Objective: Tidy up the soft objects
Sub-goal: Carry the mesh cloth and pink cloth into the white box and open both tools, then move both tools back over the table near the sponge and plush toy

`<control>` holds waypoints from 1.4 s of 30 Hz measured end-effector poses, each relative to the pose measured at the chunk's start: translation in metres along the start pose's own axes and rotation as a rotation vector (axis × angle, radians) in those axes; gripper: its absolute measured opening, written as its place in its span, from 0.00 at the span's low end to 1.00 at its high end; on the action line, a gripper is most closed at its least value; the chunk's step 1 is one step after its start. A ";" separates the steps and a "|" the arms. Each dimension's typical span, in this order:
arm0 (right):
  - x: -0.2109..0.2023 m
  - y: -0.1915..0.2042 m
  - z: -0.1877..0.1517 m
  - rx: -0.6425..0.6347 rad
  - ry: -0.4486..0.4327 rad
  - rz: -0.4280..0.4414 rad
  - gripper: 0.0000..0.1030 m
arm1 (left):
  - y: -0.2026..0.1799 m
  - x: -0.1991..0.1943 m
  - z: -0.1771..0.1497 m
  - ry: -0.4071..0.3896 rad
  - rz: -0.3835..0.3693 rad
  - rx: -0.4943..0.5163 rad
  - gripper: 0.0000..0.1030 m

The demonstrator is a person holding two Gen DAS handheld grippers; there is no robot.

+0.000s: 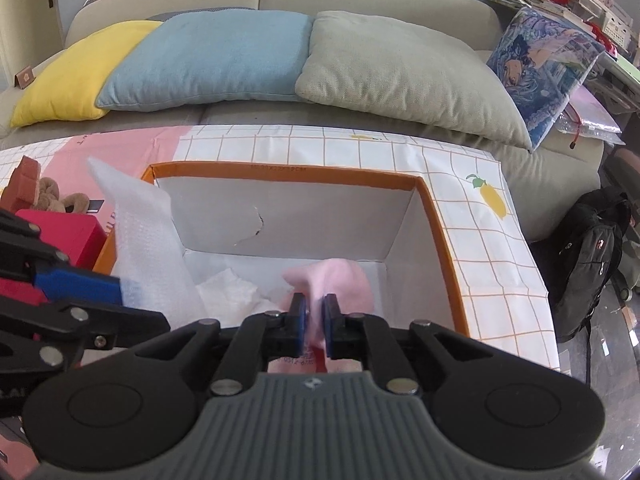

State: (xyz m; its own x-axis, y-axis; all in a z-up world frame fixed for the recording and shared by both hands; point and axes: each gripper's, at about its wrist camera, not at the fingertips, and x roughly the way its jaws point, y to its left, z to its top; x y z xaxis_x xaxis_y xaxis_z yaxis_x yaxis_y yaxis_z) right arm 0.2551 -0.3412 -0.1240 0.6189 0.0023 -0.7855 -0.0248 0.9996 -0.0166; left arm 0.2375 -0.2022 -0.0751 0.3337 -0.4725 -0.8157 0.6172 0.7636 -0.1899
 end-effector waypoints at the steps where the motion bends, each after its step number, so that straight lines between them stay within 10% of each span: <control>1: -0.002 0.000 0.001 -0.001 0.003 0.000 0.14 | -0.001 -0.004 0.000 -0.005 0.001 0.002 0.37; 3: -0.007 -0.002 0.003 0.007 0.007 0.014 0.31 | -0.002 -0.013 -0.002 -0.025 0.000 0.005 0.45; 10: -0.037 -0.003 0.008 -0.012 -0.003 0.034 0.42 | -0.006 -0.055 -0.010 -0.124 0.009 -0.007 0.64; 20: -0.106 0.011 -0.009 0.092 -0.111 0.071 0.64 | -0.014 -0.118 -0.042 -0.312 0.048 0.019 0.66; 42: -0.147 0.125 -0.077 0.094 -0.111 0.219 0.65 | 0.044 -0.181 -0.161 -0.361 0.283 -0.143 0.66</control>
State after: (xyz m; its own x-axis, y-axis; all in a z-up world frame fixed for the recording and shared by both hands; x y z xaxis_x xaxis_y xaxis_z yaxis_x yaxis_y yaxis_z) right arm 0.1011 -0.2190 -0.0582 0.6893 0.2175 -0.6910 -0.0985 0.9731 0.2081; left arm 0.0894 -0.0119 -0.0242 0.7163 -0.3407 -0.6089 0.3709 0.9251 -0.0814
